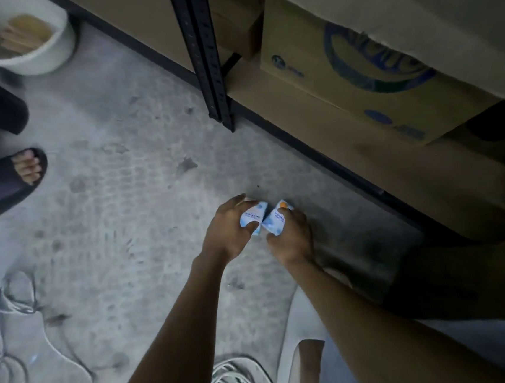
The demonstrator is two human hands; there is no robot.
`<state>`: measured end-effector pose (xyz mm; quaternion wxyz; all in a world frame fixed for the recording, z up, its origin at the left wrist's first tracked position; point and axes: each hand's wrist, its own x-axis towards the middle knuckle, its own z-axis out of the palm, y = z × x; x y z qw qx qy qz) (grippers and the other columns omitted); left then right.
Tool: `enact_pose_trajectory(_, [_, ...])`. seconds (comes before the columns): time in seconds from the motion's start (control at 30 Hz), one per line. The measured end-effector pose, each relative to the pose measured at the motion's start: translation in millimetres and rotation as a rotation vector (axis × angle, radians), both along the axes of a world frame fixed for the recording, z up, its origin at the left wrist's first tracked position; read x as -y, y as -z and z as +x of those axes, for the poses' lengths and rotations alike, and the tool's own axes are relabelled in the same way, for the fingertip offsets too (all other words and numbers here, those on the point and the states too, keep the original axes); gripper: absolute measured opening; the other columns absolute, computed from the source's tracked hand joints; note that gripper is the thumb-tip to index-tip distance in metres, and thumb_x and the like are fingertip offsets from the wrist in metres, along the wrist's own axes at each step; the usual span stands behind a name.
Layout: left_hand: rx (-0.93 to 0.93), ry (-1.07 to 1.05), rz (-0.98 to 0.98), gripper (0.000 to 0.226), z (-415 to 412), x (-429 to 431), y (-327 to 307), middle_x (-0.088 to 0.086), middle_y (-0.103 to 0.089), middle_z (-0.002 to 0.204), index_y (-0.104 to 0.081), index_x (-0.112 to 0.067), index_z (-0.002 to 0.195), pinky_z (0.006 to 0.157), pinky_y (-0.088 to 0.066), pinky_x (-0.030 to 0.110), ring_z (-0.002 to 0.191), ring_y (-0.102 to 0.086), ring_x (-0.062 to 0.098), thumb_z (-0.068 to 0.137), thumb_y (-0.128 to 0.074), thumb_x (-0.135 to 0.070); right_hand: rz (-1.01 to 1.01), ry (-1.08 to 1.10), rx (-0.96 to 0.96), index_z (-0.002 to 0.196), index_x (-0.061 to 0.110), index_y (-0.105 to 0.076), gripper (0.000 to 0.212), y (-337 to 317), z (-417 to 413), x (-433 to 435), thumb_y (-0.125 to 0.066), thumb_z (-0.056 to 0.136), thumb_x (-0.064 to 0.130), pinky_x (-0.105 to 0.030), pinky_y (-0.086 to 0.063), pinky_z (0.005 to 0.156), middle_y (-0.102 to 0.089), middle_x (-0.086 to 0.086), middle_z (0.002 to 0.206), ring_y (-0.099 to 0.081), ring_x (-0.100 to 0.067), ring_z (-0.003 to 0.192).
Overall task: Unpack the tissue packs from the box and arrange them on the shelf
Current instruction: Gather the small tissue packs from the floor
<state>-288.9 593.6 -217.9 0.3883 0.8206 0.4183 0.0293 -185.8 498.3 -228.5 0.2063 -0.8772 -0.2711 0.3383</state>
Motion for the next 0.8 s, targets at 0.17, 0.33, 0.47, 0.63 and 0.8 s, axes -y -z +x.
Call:
enact_pose_trajectory(0.17, [0.055,0.008,0.017,0.044,-6,10,34,-0.001,-0.051,0.138,-0.066,-0.015,0.119,0.09,-0.038,0.007,0.119,-0.051,0.013,0.076,-0.076,-0.008,0.069,0.028,0.066,0.138,0.018,-0.046,0.065,22,-1,-1,-0.069,0.078,0.009,-0.033,-0.04,0.102,-0.038,-0.004,0.146,-0.04,-0.027,0.129])
enact_pose_trajectory(0.33, [0.032,0.006,0.044,0.06,-11,17,53,0.0,-0.039,0.149,-0.061,-0.014,0.128,0.094,-0.018,-0.006,0.128,-0.039,0.007,0.072,-0.079,-0.003,0.034,0.008,0.098,0.135,0.025,-0.047,0.065,42,-3,-1,-0.07,0.076,0.01,-0.04,-0.043,0.101,-0.031,-0.004,0.149,-0.039,-0.026,0.132])
enact_pose_trajectory(0.47, [0.016,-0.015,0.087,0.06,-9,19,63,-0.003,-0.037,0.151,-0.06,-0.018,0.129,0.097,-0.034,0.014,0.131,-0.041,0.017,0.074,-0.076,-0.001,0.044,-0.008,0.155,0.133,0.026,-0.045,0.069,49,1,-1,-0.075,0.073,0.008,-0.04,-0.047,0.097,-0.031,-0.004,0.142,-0.046,-0.026,0.124])
enact_pose_trajectory(0.63, [0.058,-0.05,0.146,0.057,-6,22,67,0.004,-0.045,0.145,-0.064,-0.014,0.123,0.093,-0.049,0.032,0.125,-0.048,0.025,0.071,-0.072,0.009,0.057,-0.03,0.201,0.135,0.027,-0.045,0.07,55,5,-1,-0.072,0.075,0.003,-0.039,-0.047,0.097,-0.032,-0.005,0.14,-0.046,-0.027,0.122])
enact_pose_trajectory(0.8, [0.053,-0.049,0.166,0.053,-3,22,66,0.007,-0.049,0.142,-0.065,-0.012,0.12,0.095,-0.042,0.02,0.123,-0.051,0.025,0.072,-0.074,0.007,0.145,-0.032,0.186,0.13,0.022,-0.055,0.06,60,7,2,-0.07,0.077,-0.002,-0.038,-0.048,0.098,-0.039,-0.006,0.14,-0.045,-0.026,0.125])
